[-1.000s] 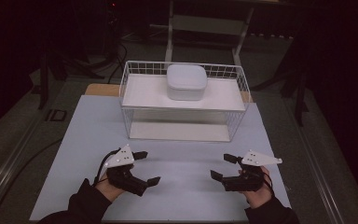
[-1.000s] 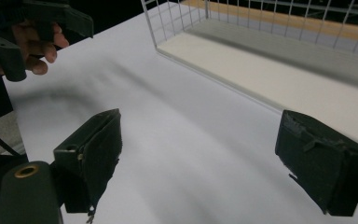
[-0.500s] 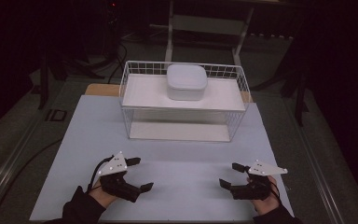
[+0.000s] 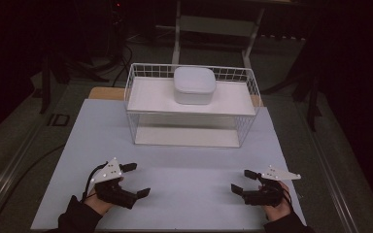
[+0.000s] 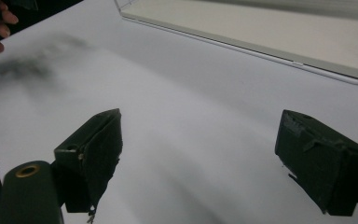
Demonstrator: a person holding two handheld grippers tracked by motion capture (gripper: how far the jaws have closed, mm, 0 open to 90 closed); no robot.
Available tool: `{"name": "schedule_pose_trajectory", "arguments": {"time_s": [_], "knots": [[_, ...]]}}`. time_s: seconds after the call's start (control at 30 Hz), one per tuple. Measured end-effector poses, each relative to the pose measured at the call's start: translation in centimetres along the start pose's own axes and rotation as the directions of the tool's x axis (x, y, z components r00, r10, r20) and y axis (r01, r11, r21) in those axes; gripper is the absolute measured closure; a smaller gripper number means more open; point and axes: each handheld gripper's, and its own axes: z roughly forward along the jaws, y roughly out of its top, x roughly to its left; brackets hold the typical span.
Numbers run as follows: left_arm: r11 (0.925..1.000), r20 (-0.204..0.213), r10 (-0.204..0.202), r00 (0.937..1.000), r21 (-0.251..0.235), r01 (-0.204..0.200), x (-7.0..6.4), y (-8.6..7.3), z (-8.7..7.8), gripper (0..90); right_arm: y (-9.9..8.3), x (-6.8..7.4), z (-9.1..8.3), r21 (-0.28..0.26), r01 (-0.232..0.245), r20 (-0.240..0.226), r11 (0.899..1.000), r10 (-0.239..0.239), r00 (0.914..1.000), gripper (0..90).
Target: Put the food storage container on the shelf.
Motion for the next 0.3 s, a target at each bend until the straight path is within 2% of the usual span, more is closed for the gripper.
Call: {"name": "schedule_pose_trajectory", "arguments": {"time_s": [0.07,0.3], "knots": [[0.9999,0.001,-0.010,0.9999,0.000,0.010,0.10,-0.14,-0.03,1.3,-0.01,-0.11,0.12,-0.001,-0.001,0.001,1.000,0.001,1.0000,14.7],[1.0000,-0.003,-0.002,1.0000,-0.003,0.002,-0.08,-0.14,-0.10,1.3,0.04,-0.07,0.49,0.009,0.003,-0.016,1.000,-0.002,0.9999,14.7]]}}
